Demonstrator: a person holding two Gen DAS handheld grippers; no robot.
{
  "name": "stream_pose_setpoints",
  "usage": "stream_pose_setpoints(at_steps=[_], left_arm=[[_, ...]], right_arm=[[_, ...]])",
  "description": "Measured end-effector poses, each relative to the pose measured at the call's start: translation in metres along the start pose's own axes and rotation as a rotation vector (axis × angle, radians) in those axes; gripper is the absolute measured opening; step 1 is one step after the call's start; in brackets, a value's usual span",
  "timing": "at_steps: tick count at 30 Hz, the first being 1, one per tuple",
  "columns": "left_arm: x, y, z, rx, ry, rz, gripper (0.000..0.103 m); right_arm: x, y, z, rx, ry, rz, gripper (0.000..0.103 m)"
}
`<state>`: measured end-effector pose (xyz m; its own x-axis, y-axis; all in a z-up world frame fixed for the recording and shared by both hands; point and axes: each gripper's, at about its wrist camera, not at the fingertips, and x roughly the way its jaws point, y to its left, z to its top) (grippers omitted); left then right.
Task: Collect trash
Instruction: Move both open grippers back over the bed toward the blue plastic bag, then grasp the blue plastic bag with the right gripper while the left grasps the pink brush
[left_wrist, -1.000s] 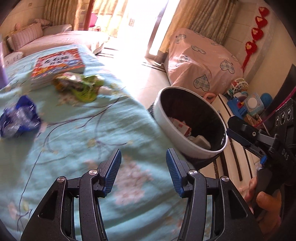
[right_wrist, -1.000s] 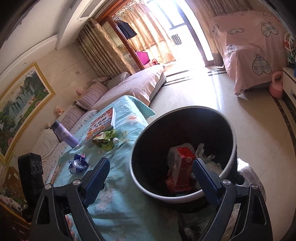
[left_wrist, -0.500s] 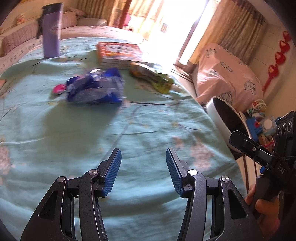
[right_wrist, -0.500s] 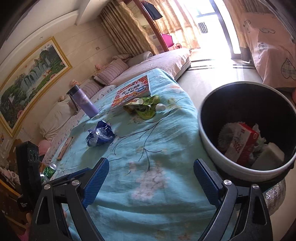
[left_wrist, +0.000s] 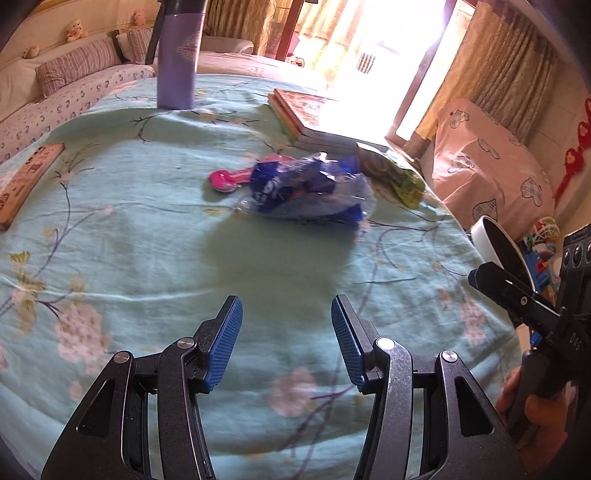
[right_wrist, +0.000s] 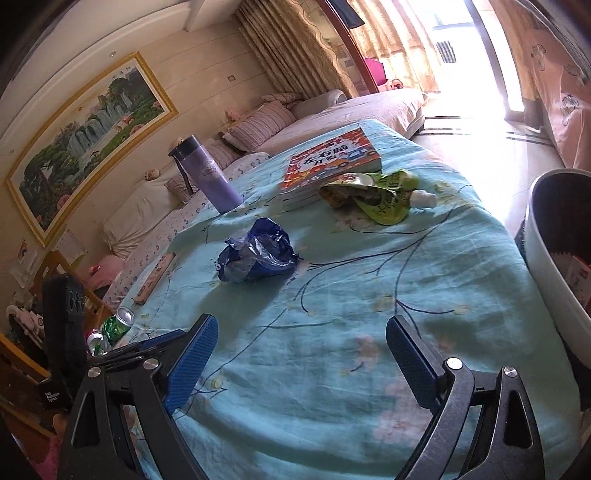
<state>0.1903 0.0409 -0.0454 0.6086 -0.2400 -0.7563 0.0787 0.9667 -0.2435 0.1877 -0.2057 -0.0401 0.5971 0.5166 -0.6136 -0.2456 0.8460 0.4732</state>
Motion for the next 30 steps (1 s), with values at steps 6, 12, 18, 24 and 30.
stream_pose_setpoints(at_steps=[6, 12, 18, 24, 30], left_arm=[[0.008, 0.021, 0.02, 0.054, -0.004, 0.051, 0.051], [0.025, 0.037, 0.05, 0.122, 0.0, 0.072, 0.051], [0.049, 0.035, 0.074, 0.318, 0.013, 0.078, 0.051], [0.076, 0.034, 0.095, 0.389, 0.047, 0.071, 0.052], [0.092, 0.021, 0.102, 0.447, 0.071, 0.055, 0.052]], right_arm=[[0.03, 0.005, 0.015, 0.055, 0.044, 0.033, 0.094], [0.059, 0.009, 0.031, 0.096, 0.052, 0.08, 0.093], [0.093, 0.013, 0.046, 0.102, 0.093, 0.103, 0.08], [0.114, 0.009, 0.048, 0.103, 0.14, 0.121, 0.055], [0.098, 0.0, 0.043, 0.076, 0.123, 0.079, 0.025]])
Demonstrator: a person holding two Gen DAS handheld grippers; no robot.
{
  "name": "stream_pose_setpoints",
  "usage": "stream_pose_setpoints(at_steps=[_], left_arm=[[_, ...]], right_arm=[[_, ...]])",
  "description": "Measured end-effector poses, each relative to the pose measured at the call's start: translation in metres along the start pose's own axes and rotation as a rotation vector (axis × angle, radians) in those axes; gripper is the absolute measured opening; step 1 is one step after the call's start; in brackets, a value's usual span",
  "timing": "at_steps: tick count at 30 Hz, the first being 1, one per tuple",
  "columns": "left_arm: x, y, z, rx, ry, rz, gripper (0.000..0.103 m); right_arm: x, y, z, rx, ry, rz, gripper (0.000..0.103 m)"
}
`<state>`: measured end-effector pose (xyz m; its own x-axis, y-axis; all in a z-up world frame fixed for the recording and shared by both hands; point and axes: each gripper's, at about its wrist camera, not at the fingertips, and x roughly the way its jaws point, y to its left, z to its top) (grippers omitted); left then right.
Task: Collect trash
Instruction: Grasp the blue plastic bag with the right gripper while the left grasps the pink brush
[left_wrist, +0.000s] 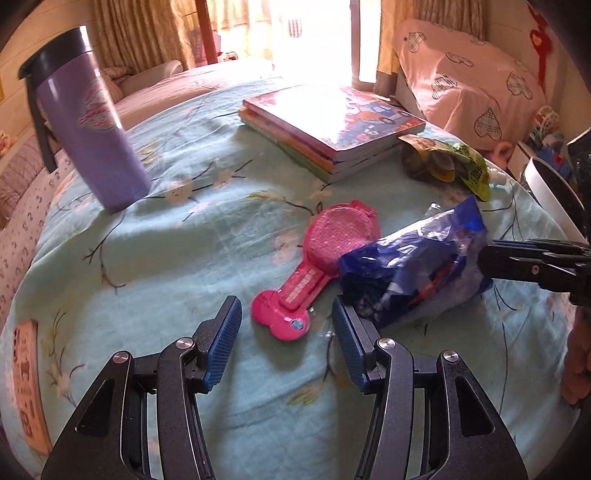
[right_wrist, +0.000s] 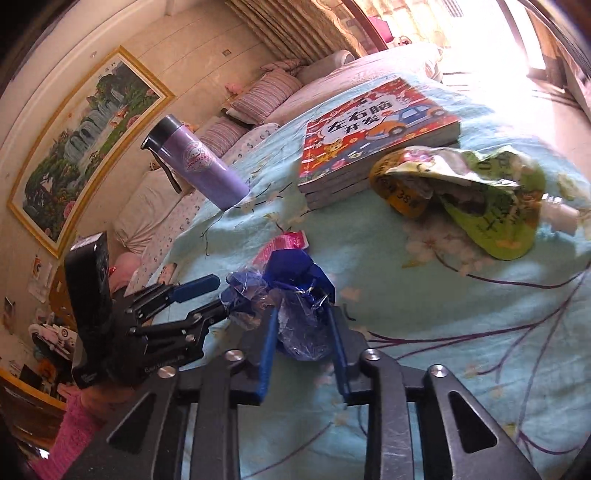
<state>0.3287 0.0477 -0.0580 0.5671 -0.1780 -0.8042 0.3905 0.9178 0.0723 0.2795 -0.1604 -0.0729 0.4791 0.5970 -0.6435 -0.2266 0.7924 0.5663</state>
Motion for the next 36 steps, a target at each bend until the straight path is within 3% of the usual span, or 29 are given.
stream_pose_setpoints(at_steps=[1, 5, 6, 7, 8, 11, 15, 16, 17, 19, 22, 25, 26, 28, 30, 32, 33, 36], left_arm=[[0.002, -0.002, 0.002, 0.002, 0.001, -0.007, 0.052], [0.008, -0.015, 0.008, 0.012, -0.004, -0.04, 0.051], [0.007, -0.019, 0.008, 0.013, -0.009, -0.041, 0.047], [0.007, -0.022, 0.008, 0.015, -0.009, -0.04, 0.033], [0.006, -0.025, 0.008, 0.015, -0.008, -0.037, 0.027], [-0.002, -0.03, 0.003, 0.0, 0.0, -0.048, 0.018], [-0.018, -0.045, -0.014, -0.015, 0.011, -0.045, 0.016], [-0.023, -0.05, -0.02, -0.022, 0.012, -0.048, 0.012], [-0.029, -0.055, -0.026, -0.031, 0.014, -0.062, 0.0], [-0.04, -0.064, -0.038, -0.076, 0.029, -0.114, 0.0], [-0.052, -0.08, -0.057, -0.092, 0.043, -0.127, 0.0], [-0.059, -0.087, -0.063, -0.111, 0.036, -0.124, 0.001], [-0.061, -0.086, -0.062, -0.113, 0.031, -0.101, 0.002], [-0.06, -0.082, -0.056, -0.123, 0.027, -0.072, 0.006], [-0.056, -0.077, -0.047, -0.132, 0.018, -0.063, 0.013], [-0.049, -0.074, -0.035, -0.123, 0.003, -0.028, 0.05], [-0.046, -0.073, -0.03, -0.116, -0.003, -0.007, 0.057], [-0.031, -0.071, -0.013, -0.09, 0.0, -0.006, 0.061]], right_arm=[[-0.005, -0.002, -0.001, 0.002, -0.005, 0.009, 0.012], [-0.028, -0.008, -0.006, -0.001, -0.027, 0.003, 0.01], [-0.032, -0.009, -0.007, -0.002, -0.031, 0.002, 0.01], [-0.037, -0.01, -0.008, -0.002, -0.035, -0.001, 0.009], [-0.043, -0.012, -0.01, -0.003, -0.041, -0.007, 0.009], [-0.063, -0.02, -0.016, 0.002, -0.065, -0.022, 0.008], [-0.086, -0.032, -0.024, 0.015, -0.086, -0.046, 0.008], [-0.091, -0.036, -0.027, 0.018, -0.09, -0.056, 0.008], [-0.094, -0.038, -0.029, 0.02, -0.092, -0.062, 0.008], [-0.102, -0.043, -0.035, 0.02, -0.089, -0.079, 0.008], [-0.109, -0.05, -0.045, 0.024, -0.074, -0.088, 0.009], [-0.114, -0.055, -0.049, 0.028, -0.064, -0.097, 0.023], [-0.116, -0.056, -0.049, 0.032, -0.066, -0.099, 0.043], [-0.122, -0.055, -0.048, 0.026, -0.092, -0.11, 0.074], [-0.125, -0.05, -0.047, -0.006, -0.119, -0.118, 0.077], [-0.121, -0.046, -0.042, -0.037, -0.12, -0.125, 0.077], [-0.116, -0.044, -0.038, -0.051, -0.11, -0.127, 0.077], [-0.098, -0.038, -0.028, -0.1, -0.057, -0.125, 0.079]])
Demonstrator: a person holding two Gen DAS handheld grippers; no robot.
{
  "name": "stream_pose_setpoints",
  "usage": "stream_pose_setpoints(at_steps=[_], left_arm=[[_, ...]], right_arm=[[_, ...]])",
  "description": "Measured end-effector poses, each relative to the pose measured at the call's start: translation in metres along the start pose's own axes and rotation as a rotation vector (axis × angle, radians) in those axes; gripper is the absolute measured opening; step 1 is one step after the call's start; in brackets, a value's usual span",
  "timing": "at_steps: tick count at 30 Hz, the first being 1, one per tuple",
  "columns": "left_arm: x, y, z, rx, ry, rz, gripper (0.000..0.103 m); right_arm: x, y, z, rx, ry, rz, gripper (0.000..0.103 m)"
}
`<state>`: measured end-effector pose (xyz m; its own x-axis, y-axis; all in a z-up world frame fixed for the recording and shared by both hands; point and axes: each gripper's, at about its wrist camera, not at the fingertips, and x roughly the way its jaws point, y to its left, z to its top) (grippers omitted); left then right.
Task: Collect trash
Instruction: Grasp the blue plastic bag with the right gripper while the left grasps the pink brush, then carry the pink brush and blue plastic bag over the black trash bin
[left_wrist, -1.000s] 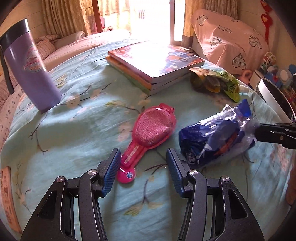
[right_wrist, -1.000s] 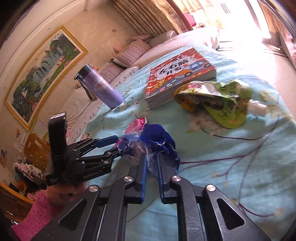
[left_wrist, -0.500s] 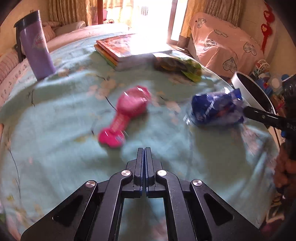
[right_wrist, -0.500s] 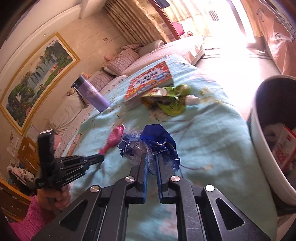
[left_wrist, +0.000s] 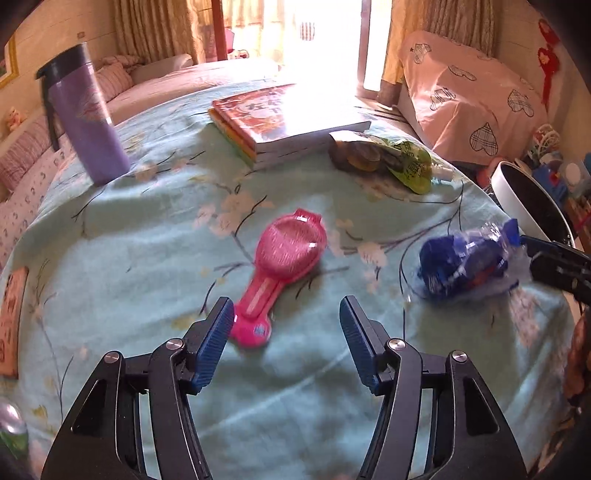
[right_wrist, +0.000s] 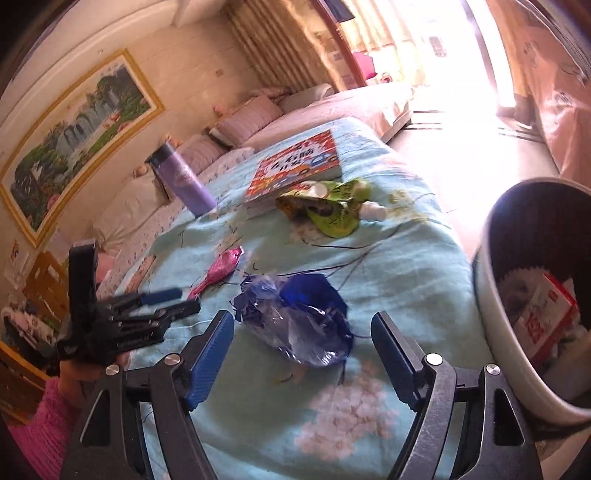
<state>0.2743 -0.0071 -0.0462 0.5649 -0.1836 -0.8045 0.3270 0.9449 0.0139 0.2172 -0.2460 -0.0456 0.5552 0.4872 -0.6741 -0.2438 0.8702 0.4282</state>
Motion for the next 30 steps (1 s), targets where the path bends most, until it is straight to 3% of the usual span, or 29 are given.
stream_pose_setpoints(at_steps=[6, 7, 8, 10, 14, 21, 30], left_arm=[[0.03, 0.0, 0.014, 0.021, 0.035, 0.019, 0.059], [0.03, 0.0, 0.015, 0.018, 0.021, -0.001, 0.046], [0.029, -0.001, 0.016, 0.016, 0.017, -0.021, 0.028], [0.027, -0.004, 0.018, 0.015, 0.016, -0.019, 0.019], [0.017, -0.012, 0.011, -0.009, -0.001, -0.042, 0.019], [-0.021, -0.038, -0.01, -0.083, -0.06, -0.133, 0.019], [-0.063, -0.102, -0.022, -0.068, -0.118, -0.255, 0.019]], right_arm=[[0.029, 0.002, 0.002, -0.024, 0.061, -0.017, 0.078], [0.031, 0.001, 0.0, -0.018, 0.063, -0.018, 0.076], [0.03, 0.0, -0.001, -0.012, 0.057, -0.014, 0.067], [0.025, -0.003, -0.005, -0.009, 0.04, -0.02, 0.063], [0.009, -0.005, -0.011, -0.002, 0.006, -0.018, 0.056], [-0.041, -0.013, -0.018, 0.047, -0.104, -0.018, 0.056], [-0.101, -0.041, -0.031, 0.099, -0.206, -0.112, 0.056]])
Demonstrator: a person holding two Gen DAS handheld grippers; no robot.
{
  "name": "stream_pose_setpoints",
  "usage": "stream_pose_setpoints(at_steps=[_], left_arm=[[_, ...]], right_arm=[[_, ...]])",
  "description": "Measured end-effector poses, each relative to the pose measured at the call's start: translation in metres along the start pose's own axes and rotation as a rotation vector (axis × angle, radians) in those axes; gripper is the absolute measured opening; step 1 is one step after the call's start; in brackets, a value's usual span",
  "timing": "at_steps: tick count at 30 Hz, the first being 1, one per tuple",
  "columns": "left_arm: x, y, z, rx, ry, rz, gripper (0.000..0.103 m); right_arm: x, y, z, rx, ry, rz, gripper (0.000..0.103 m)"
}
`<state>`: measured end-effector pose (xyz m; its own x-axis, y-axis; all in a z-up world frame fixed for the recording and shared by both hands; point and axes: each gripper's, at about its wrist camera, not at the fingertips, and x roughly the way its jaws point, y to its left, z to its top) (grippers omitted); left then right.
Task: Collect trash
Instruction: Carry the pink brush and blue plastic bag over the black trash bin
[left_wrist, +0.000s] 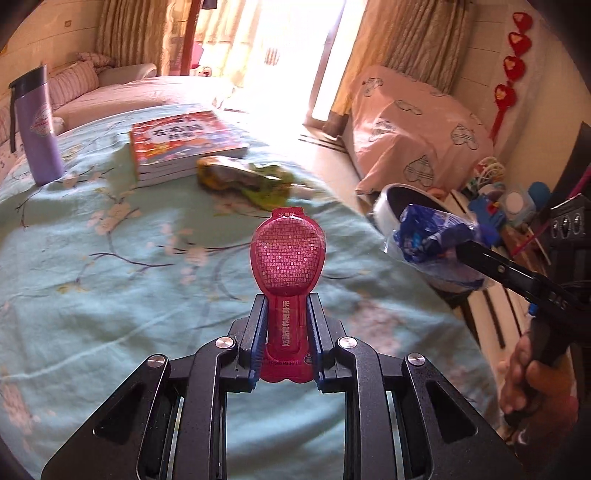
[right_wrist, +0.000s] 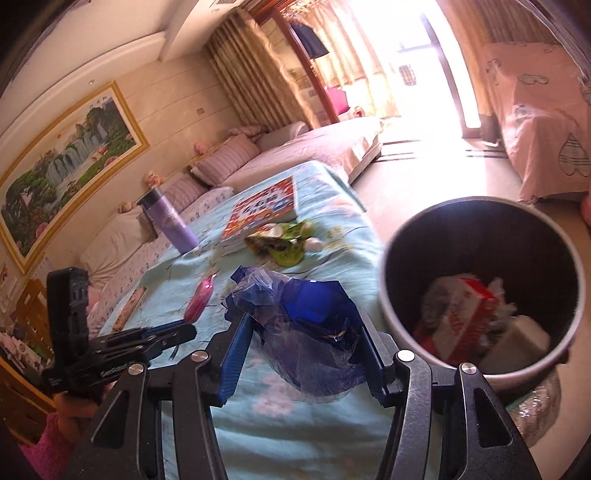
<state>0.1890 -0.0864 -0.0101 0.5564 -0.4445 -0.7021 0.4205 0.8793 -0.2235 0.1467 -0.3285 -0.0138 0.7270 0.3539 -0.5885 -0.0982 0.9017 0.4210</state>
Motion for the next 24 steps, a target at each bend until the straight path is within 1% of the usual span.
stream_pose_setpoints(at_steps=[5, 11, 18, 24], left_arm=[[0.002, -0.04, 0.002, 0.032, -0.001, -0.051, 0.019], [0.01, -0.081, 0.009, 0.087, 0.004, -0.09, 0.019], [0.023, -0.121, 0.019, 0.146, 0.012, -0.097, 0.019], [0.034, -0.139, 0.026, 0.172, 0.021, -0.101, 0.019]], right_arm=[[-0.022, -0.032, 0.0, 0.048, -0.033, -0.07, 0.056], [-0.043, -0.06, 0.003, 0.089, -0.068, -0.126, 0.056], [-0.057, -0.077, 0.005, 0.1, -0.099, -0.165, 0.056], [-0.058, -0.089, 0.006, 0.107, -0.099, -0.177, 0.056]])
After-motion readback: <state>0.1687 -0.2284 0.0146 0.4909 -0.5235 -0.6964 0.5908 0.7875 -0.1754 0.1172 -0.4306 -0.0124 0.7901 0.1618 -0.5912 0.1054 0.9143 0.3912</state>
